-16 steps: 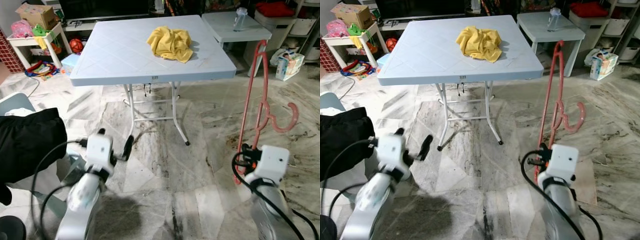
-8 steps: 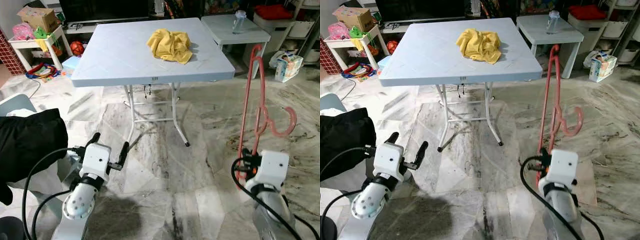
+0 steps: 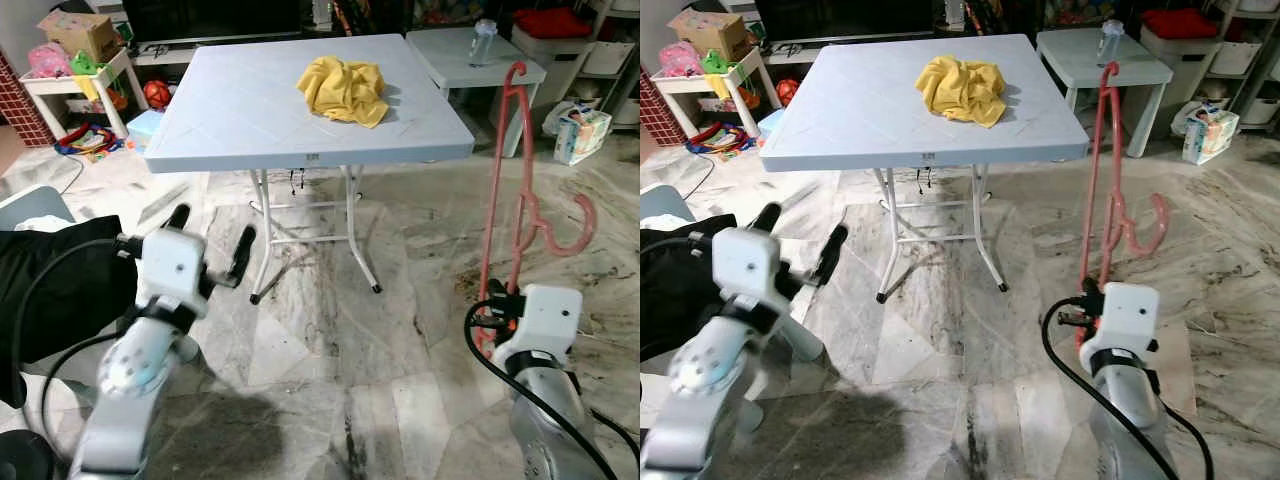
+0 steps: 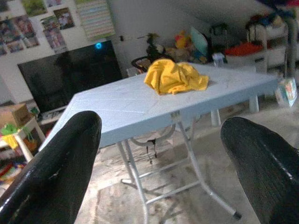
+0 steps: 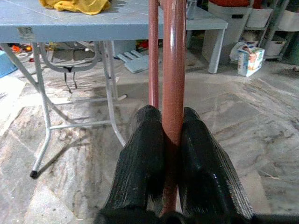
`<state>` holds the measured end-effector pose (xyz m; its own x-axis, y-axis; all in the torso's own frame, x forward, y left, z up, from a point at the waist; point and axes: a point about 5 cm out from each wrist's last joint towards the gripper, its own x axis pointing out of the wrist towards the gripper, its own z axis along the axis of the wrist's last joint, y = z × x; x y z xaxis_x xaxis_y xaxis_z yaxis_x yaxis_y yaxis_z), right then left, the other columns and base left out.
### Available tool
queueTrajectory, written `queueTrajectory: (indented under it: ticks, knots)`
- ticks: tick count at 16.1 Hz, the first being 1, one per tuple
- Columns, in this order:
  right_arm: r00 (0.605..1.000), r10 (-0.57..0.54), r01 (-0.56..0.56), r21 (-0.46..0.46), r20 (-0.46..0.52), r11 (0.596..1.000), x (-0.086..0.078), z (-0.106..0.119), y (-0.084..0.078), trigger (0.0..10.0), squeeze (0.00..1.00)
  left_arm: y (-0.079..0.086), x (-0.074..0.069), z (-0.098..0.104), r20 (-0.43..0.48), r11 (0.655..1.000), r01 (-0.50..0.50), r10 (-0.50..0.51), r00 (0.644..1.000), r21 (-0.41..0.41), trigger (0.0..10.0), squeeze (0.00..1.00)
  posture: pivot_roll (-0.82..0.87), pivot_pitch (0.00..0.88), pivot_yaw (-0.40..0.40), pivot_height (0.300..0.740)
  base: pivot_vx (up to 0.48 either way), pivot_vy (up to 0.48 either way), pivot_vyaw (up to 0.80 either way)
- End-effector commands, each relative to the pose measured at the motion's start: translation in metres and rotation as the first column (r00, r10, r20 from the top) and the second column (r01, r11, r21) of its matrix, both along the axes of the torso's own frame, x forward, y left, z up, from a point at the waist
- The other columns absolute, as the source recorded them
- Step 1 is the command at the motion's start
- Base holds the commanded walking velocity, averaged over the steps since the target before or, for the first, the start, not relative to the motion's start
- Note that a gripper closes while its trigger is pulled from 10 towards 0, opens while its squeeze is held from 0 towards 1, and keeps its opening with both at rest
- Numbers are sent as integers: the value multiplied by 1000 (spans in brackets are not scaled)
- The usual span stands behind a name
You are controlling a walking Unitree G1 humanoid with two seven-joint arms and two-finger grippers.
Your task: Hang hanger
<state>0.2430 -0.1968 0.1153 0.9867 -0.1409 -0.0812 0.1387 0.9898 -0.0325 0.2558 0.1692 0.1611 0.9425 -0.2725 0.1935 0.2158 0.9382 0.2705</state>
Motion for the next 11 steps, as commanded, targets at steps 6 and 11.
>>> queueTrajectory:
  ticks: [6, 11]
  knots:
    - [1000, 12, -11, -17, 17, 1000, -3, 0, 1, 10000, 0, 40, -28, -63, -172, 970, -242, 244, 954, 31, 10000, 0, -45, 19, 17, 740, 0, 0, 0]
    - [1000, 23, -23, -23, -3, 999, -2, -10, 4, 10000, 0, 48, -28, -75, -206, 963, -263, 247, 947, -53, 10000, 0, -35, 14, 12, 740, 0, 0, 0]
